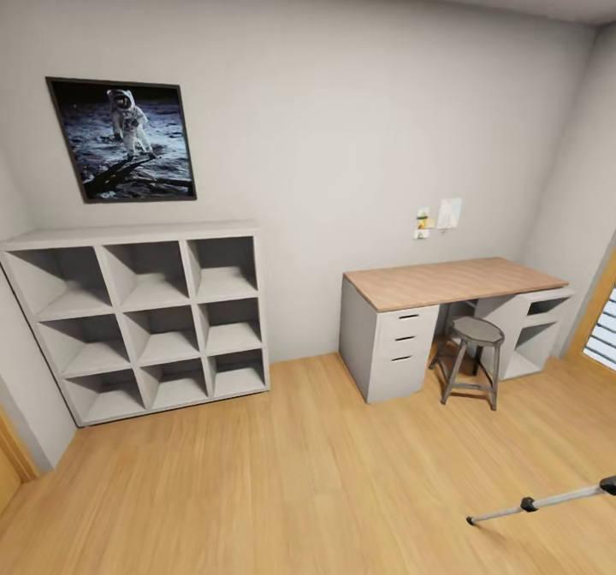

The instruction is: Attach the digital camera to the camera tripod in the bedroom.

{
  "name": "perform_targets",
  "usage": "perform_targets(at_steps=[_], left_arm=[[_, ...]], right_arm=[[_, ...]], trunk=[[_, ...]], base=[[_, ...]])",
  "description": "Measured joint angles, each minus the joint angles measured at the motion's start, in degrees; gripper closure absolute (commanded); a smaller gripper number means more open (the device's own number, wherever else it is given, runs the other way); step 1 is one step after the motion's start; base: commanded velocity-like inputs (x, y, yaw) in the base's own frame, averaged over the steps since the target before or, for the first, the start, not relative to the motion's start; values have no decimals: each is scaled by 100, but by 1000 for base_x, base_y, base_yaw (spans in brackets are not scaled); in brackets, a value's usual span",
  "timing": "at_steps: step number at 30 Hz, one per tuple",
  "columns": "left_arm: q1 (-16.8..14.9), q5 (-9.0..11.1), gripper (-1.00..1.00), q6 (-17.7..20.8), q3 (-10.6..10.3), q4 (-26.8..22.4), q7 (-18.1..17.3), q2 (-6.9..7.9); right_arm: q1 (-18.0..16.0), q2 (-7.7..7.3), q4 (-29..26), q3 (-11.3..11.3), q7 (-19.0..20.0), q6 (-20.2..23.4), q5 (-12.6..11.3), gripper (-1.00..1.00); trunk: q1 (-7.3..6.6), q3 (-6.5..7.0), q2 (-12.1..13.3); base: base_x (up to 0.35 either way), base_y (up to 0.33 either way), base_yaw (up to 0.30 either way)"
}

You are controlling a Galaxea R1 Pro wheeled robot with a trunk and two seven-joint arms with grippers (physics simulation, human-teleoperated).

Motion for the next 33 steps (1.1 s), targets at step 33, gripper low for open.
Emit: perform_targets(at_steps=[33], left_arm=[[0, 0, 100, -8, -4, 0, 1, -9]], right_arm=[[0, 7, 0, 0, -8, -15, -9, -100]], trunk=[[0, 0, 0]], base=[[322, 0, 0]])
